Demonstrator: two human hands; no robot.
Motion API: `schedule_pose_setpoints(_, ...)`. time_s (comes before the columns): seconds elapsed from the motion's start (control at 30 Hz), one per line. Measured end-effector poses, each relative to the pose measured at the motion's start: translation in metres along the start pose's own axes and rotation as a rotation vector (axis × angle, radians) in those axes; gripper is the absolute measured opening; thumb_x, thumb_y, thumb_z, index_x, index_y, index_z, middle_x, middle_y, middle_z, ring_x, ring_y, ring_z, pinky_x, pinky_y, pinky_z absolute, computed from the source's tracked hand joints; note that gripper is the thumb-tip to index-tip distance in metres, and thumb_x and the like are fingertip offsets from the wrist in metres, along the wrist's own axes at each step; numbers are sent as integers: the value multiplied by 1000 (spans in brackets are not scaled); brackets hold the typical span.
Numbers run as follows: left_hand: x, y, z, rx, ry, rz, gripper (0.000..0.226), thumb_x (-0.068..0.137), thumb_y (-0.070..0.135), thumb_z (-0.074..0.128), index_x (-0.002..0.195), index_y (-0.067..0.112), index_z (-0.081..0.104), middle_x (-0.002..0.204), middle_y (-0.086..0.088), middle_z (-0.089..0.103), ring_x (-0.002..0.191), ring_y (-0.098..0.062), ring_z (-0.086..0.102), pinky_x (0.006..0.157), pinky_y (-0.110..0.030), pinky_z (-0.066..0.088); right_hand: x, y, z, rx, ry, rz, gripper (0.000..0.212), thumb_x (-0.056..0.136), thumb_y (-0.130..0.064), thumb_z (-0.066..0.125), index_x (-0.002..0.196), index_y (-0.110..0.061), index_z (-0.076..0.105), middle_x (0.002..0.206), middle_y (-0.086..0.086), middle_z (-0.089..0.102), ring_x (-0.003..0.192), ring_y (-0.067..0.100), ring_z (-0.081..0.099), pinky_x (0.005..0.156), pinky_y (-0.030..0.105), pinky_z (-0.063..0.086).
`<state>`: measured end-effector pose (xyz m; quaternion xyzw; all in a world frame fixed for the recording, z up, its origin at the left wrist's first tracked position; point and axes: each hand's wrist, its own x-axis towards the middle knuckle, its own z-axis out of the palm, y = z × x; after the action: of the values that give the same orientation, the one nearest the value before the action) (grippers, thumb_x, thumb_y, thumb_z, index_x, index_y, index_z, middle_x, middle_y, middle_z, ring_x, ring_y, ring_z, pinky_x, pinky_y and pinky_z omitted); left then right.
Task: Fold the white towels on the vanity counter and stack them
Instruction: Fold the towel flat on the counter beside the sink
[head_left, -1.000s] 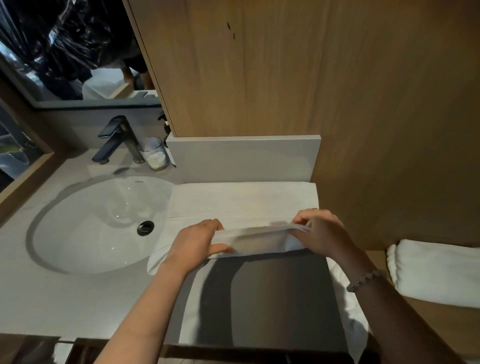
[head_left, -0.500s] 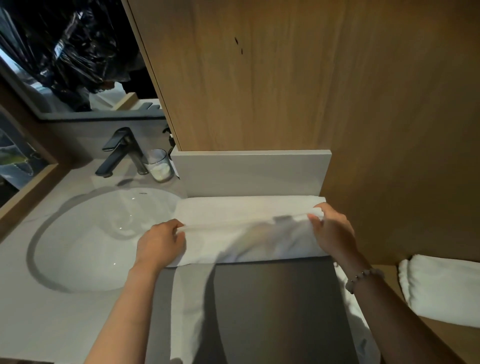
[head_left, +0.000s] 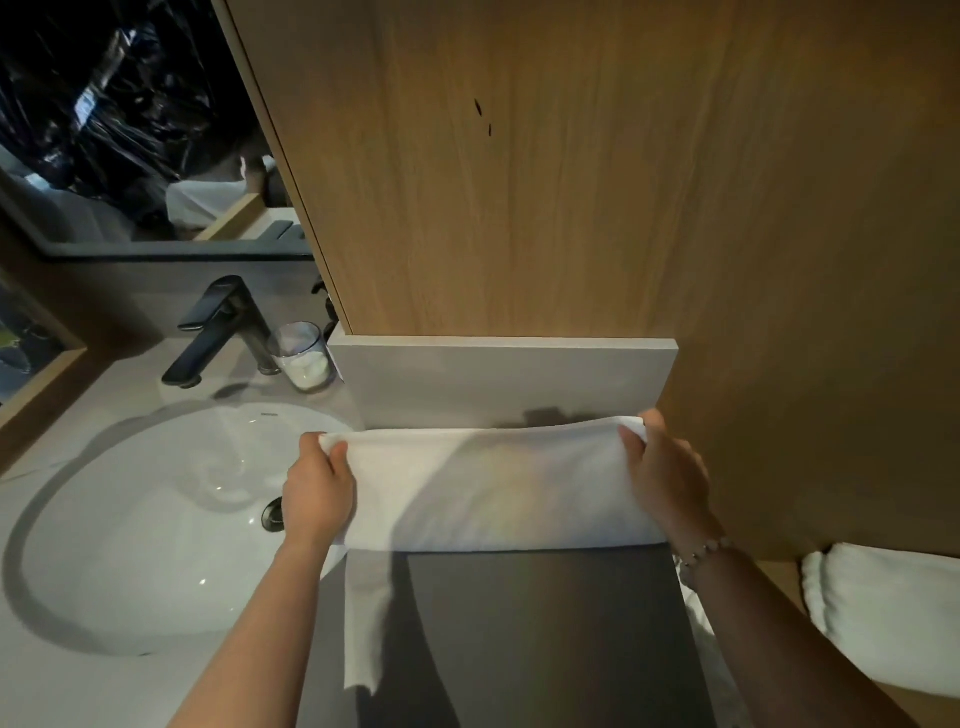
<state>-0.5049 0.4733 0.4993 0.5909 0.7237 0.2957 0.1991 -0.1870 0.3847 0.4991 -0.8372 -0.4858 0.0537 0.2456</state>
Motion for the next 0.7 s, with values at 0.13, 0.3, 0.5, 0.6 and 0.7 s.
schedule_pose_setpoints(0.13,14,3,9,57,-40,-17,34,100,28,34,116,-1,42,106,-28,59,98,-45,53,77,-43,39,11,0,6,35,63,-9,39,96,-37,42,121,-9,54,112,11,65,96,27,63,79,29,47)
schedule_pose_setpoints(0.3,26,8,18,143,-55,-42,35,100,30,33,113,-2,42,108,-27,57,99,-44,53,73,-40,34,21,6,17,24,77,2,38,95,-39,42,118,-13,56,111,8,65,96,23,62,80,30,48)
schedule_pose_setpoints(0.5,31,5,30,174,-39,-86,32,99,28,36,110,-1,44,109,-26,58,100,-44,54,76,-42,39,21,16,34,-38,109,31,36,95,-40,46,112,-12,60,101,8,68,82,20,62,70,22,42)
schedule_pose_setpoints(0.6,31,3,33,200,-56,-119,31,99,28,39,111,0,46,110,-25,58,101,-44,54,74,-39,36,22,17,36,25,94,78,39,93,-42,48,112,-10,60,103,10,68,85,23,62,69,24,42)
schedule_pose_setpoints(0.7,29,8,34,260,70,-46,27,94,20,48,112,-1,49,111,-24,58,104,-42,52,79,-44,39,19,11,32,61,150,181,41,87,-40,61,111,-7,55,107,14,63,93,28,59,72,31,45)
